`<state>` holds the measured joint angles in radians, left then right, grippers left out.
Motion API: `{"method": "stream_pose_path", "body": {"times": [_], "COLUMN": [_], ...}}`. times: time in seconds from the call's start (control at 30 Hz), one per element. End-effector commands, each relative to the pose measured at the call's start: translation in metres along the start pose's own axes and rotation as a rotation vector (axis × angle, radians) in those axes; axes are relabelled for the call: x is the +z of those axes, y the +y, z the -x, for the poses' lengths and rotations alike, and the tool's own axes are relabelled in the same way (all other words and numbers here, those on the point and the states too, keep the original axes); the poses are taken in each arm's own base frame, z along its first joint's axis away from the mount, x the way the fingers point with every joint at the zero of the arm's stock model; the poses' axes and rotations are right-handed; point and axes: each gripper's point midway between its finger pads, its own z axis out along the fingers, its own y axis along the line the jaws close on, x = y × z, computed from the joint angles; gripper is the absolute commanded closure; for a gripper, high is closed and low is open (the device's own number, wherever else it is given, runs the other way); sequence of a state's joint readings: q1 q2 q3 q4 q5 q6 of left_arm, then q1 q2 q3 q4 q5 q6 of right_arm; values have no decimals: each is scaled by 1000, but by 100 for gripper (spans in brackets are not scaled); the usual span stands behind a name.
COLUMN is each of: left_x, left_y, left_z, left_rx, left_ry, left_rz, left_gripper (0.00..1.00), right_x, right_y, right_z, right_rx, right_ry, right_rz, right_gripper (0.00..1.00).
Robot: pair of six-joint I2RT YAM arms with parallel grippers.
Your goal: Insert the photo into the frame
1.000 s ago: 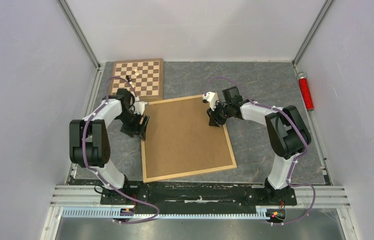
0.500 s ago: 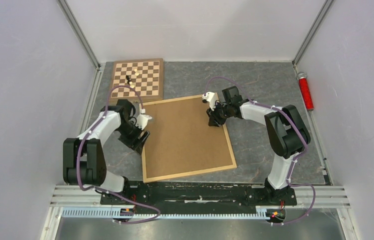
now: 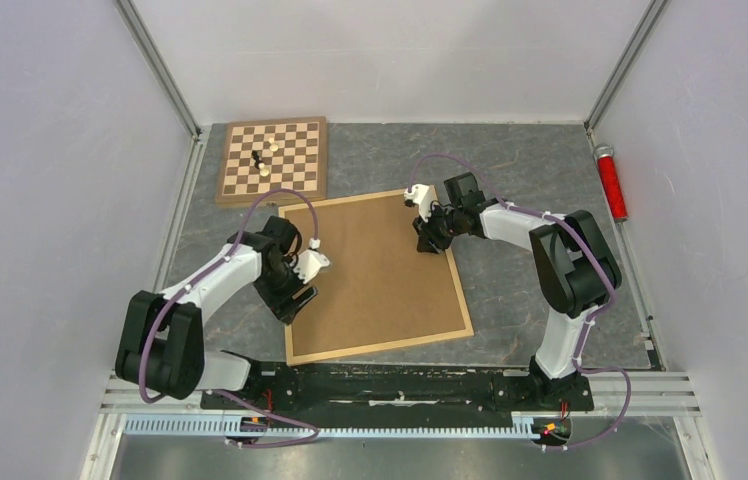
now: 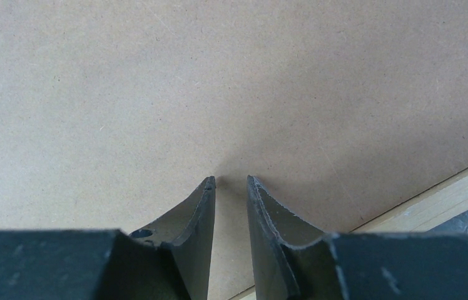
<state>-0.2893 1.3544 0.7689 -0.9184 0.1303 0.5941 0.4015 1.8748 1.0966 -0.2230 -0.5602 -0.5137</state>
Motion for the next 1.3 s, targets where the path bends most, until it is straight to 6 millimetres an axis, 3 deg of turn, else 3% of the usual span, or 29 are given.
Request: {"method": "stream_pose_path", "body": {"times": [0.0,0.53,1.27], "left_x": [2,4,16], "left_y": [12,-15,-13], "left_z": [11,3,2], "left_rx": [3,9,43], "left_ry": [-20,-7,38], "left_rz": [63,4,17], "left_gripper": [25,25,25], "right_x": [2,0,-1], "right_y": [40,42,44], "right_z": [-88,-88,-88], "right_rx": [139,138,138], "right_ry": [277,273,268], "right_rz": [85,86,87], "right_gripper": [72,72,72]}}
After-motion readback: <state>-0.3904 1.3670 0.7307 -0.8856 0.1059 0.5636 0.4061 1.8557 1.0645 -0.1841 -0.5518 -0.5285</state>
